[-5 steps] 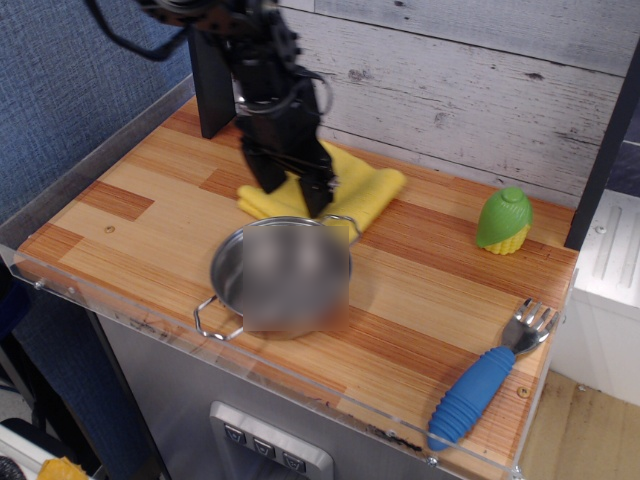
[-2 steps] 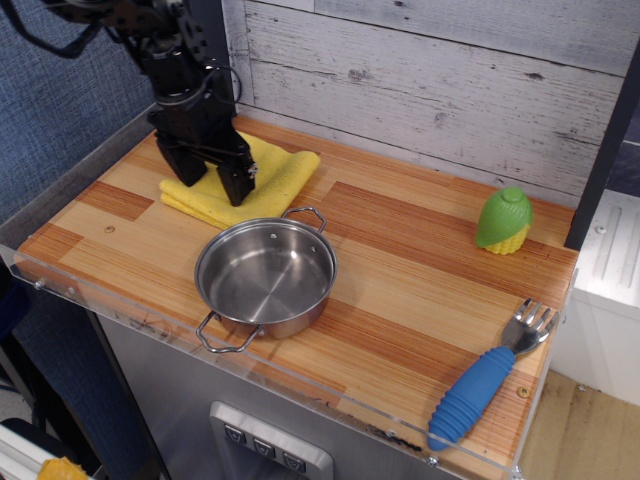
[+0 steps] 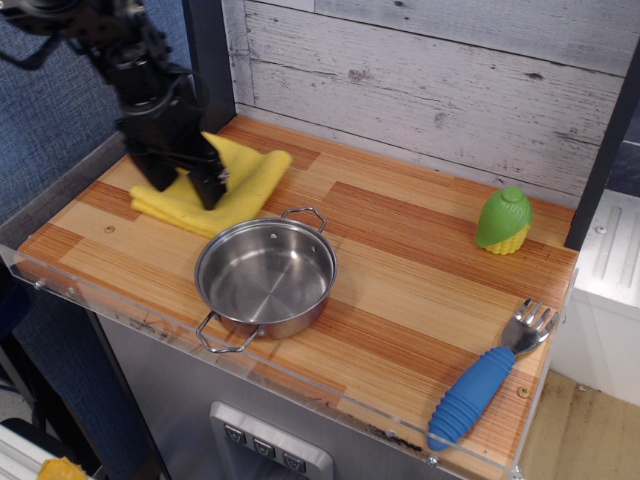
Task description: Move yellow cloth to table's lower left corner.
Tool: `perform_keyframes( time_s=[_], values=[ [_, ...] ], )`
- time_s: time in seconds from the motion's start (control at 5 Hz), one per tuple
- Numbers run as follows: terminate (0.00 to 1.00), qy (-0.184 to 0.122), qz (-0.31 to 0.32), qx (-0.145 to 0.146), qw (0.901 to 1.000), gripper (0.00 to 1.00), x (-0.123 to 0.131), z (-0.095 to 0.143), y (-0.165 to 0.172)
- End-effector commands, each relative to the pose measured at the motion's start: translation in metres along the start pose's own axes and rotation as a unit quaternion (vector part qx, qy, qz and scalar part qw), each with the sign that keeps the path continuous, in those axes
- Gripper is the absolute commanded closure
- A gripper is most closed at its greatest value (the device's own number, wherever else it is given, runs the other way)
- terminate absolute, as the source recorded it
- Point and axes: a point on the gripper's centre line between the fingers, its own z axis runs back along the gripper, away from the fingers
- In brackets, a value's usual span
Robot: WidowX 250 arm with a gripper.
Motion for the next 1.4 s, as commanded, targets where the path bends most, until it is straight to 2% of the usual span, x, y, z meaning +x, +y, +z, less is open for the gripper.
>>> perform_keyframes(
  time_s=[0.0, 0.2, 0.4, 0.6, 0.8, 1.0, 1.2],
  values=[
    [0.0, 0.017, 0.04, 0.027, 0.9987, 0.0, -0.045, 0.009, 0.027],
    [0.0, 0.016, 0.052, 0.022, 0.9983, 0.0, -0.05, 0.013, 0.029],
    [0.0, 0.004, 0.053, 0.022, 0.9984, 0.0, -0.041, 0.021, 0.029],
    [0.0, -0.023, 0.055, 0.024, 0.9979, 0.0, -0.021, 0.04, 0.03],
    [0.0, -0.031, 0.06, 0.016, 0.9976, 0.0, -0.007, 0.061, 0.027],
    [0.0, -0.046, 0.068, 0.014, 0.9965, 0.0, -0.002, 0.083, 0.023],
    [0.0, -0.057, 0.075, 0.025, 0.9952, 0.0, 0.001, 0.109, 0.017]
  ],
)
